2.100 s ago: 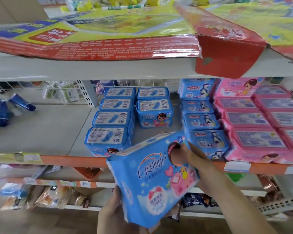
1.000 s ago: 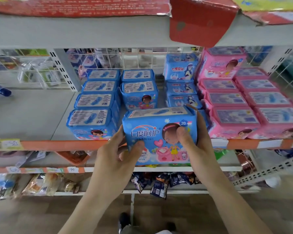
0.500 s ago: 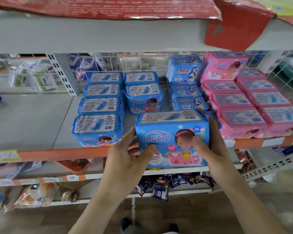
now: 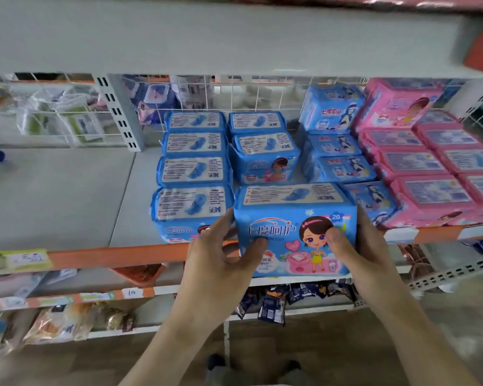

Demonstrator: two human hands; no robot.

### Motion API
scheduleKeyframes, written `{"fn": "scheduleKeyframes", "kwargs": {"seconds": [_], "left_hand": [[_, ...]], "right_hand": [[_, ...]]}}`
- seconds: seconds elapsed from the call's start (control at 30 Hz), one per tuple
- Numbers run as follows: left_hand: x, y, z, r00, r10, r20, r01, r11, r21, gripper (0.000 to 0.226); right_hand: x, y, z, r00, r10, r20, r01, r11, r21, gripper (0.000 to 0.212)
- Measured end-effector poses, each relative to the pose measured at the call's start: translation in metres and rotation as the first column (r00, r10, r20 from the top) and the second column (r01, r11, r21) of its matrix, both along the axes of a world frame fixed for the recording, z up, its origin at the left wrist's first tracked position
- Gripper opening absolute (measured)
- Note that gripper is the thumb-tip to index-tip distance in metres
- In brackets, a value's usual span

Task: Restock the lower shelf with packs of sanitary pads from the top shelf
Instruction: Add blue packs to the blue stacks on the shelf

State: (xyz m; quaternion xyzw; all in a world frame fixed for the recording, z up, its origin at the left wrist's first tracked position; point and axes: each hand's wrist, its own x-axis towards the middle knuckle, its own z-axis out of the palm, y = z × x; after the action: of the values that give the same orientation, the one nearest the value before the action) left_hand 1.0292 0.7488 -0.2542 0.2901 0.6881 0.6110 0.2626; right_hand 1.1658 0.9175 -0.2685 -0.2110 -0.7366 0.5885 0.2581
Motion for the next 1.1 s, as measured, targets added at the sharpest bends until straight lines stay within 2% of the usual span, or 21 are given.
{"fn": "scheduleKeyframes", "kwargs": {"seconds": [0.13, 0.27, 0.37, 0.43, 0.57, 0.7, 0.83, 0.93, 1.03, 1.1], "left_hand": [[-0.012, -0.006, -0.007, 1.000, -0.010, -0.003, 0.010, 1.000, -0.006, 0.035], [-0.020, -0.003, -0.006, 0.999, -0.030, -0.013, 0.030, 1.000, -0.005, 0.034], [-0.024, 0.003, -0.004, 0.998, -0.035, -0.044, 0.034, 0.999, -0.014, 0.034], [-0.026, 0.007, -0.005, 0.998, -0.030, -0.051, 0.029, 0.999, -0.022, 0.035], [-0.033, 0.019, -0.006, 0.997, 0.002, -0.077, -0.007, 0.998, -0.058, 0.037], [-0.048, 0.033, -0.006, 0.983, 0.047, -0.175, -0.076, 0.983, -0.164, 0.036], [-0.054, 0.049, 0.000, 0.957, 0.064, -0.282, -0.140, 0.956, -0.258, 0.024], [-0.055, 0.061, 0.006, 0.944, 0.061, -0.324, -0.171, 0.931, -0.321, 0.030], [-0.053, 0.071, 0.012, 0.937, 0.085, -0.339, -0.204, 0.921, -0.333, 0.050], [-0.049, 0.077, 0.018, 0.940, 0.053, -0.337, -0.174, 0.924, -0.341, 0.055]], "right_hand": [[-0.009, -0.008, 0.004, 0.998, 0.010, 0.058, -0.011, 0.999, 0.031, 0.073], [-0.011, -0.008, 0.012, 0.988, 0.014, 0.153, -0.024, 0.998, 0.064, 0.055], [-0.010, 0.000, 0.023, 0.953, 0.020, 0.302, -0.057, 0.992, 0.114, 0.063], [-0.012, 0.007, 0.026, 0.943, 0.010, 0.334, -0.064, 0.986, 0.151, 0.065], [-0.022, 0.020, 0.021, 0.948, -0.006, 0.319, -0.062, 0.978, 0.200, 0.063], [-0.038, 0.040, 0.013, 0.949, 0.000, 0.316, -0.091, 0.958, 0.273, 0.077], [-0.052, 0.063, 0.008, 0.951, 0.020, 0.308, -0.109, 0.955, 0.276, 0.087], [-0.054, 0.076, 0.009, 0.951, 0.055, 0.303, -0.135, 0.958, 0.252, 0.089], [-0.051, 0.090, 0.011, 0.957, 0.088, 0.275, -0.156, 0.959, 0.235, 0.077], [-0.048, 0.100, 0.013, 0.956, 0.103, 0.273, -0.168, 0.959, 0.229, 0.074]]}}
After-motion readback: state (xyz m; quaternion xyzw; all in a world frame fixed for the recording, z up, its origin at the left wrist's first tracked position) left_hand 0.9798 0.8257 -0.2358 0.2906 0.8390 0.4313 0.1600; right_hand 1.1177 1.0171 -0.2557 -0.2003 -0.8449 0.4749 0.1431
